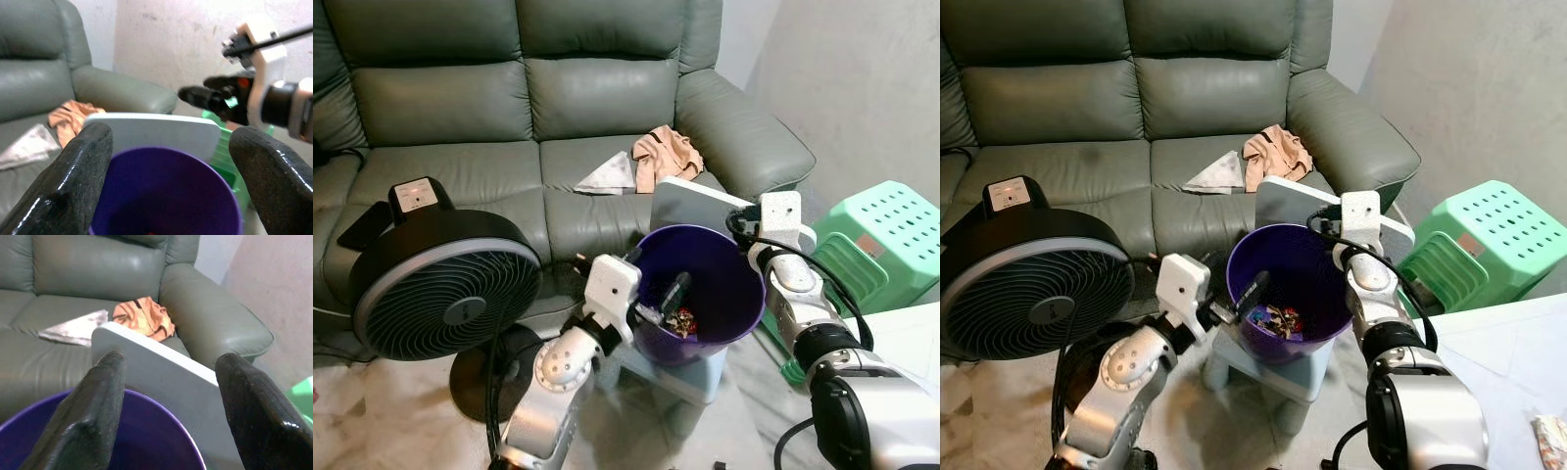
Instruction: Picking trash to rubbish bin
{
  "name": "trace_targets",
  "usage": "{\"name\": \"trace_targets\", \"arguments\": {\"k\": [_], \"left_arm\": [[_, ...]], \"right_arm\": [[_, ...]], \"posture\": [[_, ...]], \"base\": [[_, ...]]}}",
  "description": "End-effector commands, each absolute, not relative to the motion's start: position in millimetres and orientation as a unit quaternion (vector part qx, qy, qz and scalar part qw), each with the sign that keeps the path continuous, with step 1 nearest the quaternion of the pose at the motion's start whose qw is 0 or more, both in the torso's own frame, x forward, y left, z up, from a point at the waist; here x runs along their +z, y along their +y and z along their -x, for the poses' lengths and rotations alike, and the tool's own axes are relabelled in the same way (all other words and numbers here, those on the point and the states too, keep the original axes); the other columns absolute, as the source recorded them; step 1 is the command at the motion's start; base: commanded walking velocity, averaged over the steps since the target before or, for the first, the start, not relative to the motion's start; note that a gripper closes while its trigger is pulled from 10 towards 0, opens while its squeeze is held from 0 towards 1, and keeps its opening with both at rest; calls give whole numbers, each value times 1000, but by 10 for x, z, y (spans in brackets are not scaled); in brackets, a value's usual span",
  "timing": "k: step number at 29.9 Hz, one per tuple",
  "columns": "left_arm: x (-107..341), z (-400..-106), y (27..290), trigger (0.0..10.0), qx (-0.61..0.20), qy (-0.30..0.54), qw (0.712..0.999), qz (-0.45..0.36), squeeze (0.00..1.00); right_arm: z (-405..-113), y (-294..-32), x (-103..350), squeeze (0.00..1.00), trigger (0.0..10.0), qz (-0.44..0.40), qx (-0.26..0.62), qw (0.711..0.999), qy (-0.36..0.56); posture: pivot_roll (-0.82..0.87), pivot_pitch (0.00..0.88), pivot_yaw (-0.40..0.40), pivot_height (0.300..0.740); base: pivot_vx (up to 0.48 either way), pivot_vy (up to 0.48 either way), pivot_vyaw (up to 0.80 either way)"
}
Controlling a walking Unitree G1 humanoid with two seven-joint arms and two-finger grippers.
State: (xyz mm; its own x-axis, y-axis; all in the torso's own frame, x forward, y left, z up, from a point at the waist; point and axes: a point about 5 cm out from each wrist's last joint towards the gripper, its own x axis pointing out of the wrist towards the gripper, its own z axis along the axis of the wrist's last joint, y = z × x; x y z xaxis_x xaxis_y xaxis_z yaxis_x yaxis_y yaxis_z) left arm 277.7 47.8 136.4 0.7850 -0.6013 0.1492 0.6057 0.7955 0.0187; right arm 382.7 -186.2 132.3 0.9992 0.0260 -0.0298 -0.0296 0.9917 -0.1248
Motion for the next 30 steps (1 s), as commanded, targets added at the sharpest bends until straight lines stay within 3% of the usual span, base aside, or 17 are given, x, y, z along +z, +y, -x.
{"name": "trace_targets", "arguments": {"k": [1,17,30], "left_arm": [[1369,-2834,534,10000,-311,-74,947,19,0],[1572,-3330,1248,10000,-176,-105,978,26,0],[1587,-3409,1560,10000,-133,-107,984,48,0]], "right_arm": [[-3806,-1960,1355,1000,10000,59,10,998,-3],[-3425,-2251,1277,1000,10000,49,16,993,-110],[-3044,-2132,1292,1000,10000,14,6,986,-166]], "posture": [[116,102,-103,715],[57,4,-36,715],[18,0,2,715]], "base": [[0,0,0],[0,0,0],[0,0,0]]}}
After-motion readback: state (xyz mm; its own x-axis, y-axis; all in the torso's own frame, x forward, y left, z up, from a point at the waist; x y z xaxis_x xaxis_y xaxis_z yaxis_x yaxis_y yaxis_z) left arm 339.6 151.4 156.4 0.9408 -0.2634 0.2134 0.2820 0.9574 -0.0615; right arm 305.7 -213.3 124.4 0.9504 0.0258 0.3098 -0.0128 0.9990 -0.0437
